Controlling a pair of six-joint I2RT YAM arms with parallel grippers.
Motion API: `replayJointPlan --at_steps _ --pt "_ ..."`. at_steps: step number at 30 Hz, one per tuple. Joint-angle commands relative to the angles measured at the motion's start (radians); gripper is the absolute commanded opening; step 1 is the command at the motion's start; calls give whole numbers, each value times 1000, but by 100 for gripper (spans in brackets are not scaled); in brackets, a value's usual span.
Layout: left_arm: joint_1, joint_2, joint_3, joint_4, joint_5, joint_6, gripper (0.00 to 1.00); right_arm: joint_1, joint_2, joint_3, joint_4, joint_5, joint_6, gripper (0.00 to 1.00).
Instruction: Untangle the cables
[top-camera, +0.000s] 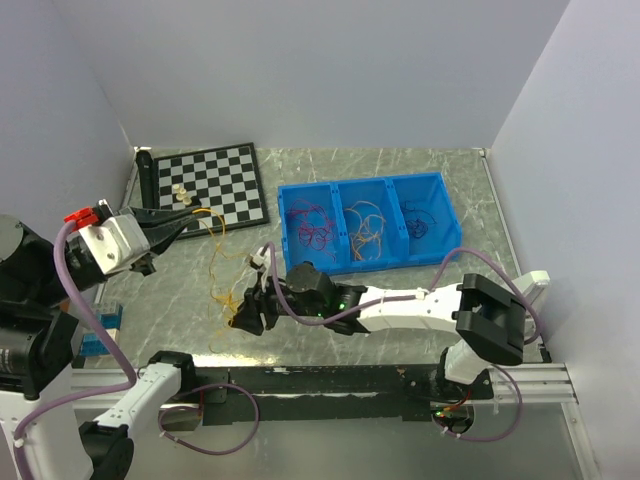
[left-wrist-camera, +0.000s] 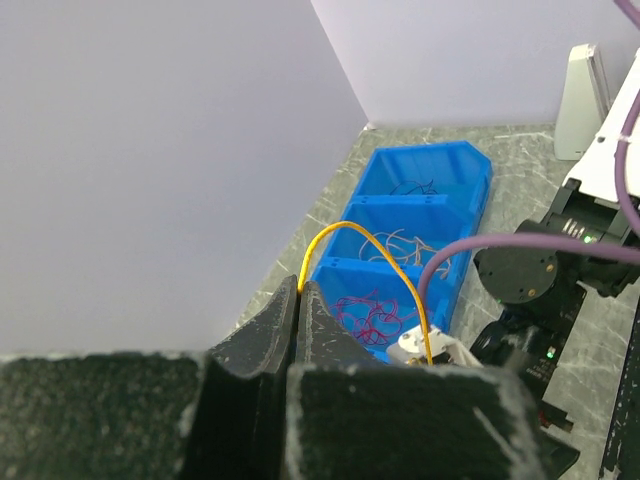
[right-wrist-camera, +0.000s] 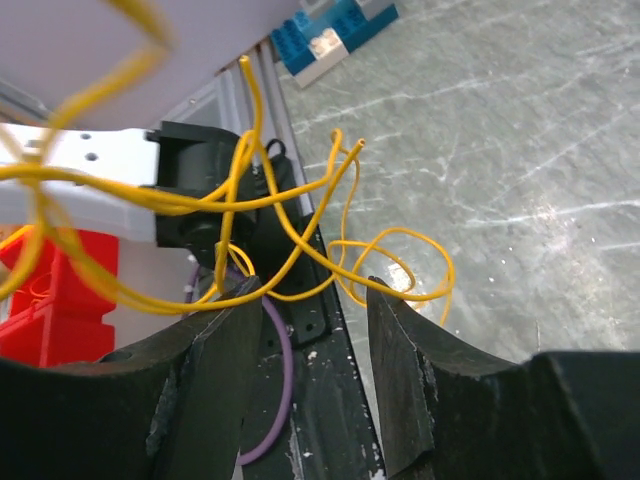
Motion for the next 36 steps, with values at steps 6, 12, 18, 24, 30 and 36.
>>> replayJointPlan --at_steps 6,12,18,24,30,36 --pt "2 22 83 48 31 -54 1 6 68 106 -71 84 -29 52" --pt "3 29 107 47 25 -66 1 6 88 118 -79 144 -3 45" --pt "2 25 109 62 -15 -64 1 3 3 60 -100 289 -8 0" --pt "3 -3 47 286 -295 -129 1 -42 -105 -149 -142 446 104 0" --pt "3 28 90 515 -597 -117 1 -54 -165 -299 -237 507 256 0" --pt "3 103 214 702 -760 -124 1 -54 -223 -345 -404 579 400 0"
